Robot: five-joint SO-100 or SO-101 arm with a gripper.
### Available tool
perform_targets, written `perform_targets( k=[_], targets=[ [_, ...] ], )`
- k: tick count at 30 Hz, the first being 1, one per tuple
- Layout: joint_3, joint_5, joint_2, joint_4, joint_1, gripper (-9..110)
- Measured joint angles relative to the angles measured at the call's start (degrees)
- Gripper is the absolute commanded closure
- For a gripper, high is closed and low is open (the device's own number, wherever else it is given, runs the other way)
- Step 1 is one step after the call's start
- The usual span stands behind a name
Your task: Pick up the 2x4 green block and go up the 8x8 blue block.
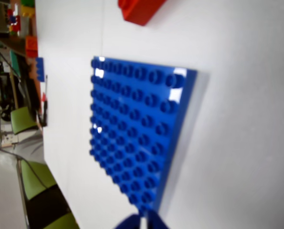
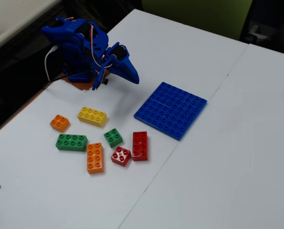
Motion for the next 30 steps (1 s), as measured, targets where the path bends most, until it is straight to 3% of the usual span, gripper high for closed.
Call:
perform_targets(
  k=[22, 30],
  targets=[
    [0.0, -0.7, 0.0, 0.0, 0.0, 101],
    [-0.2, -19.4, 0.0, -0.2, -0.4, 101]
  ],
)
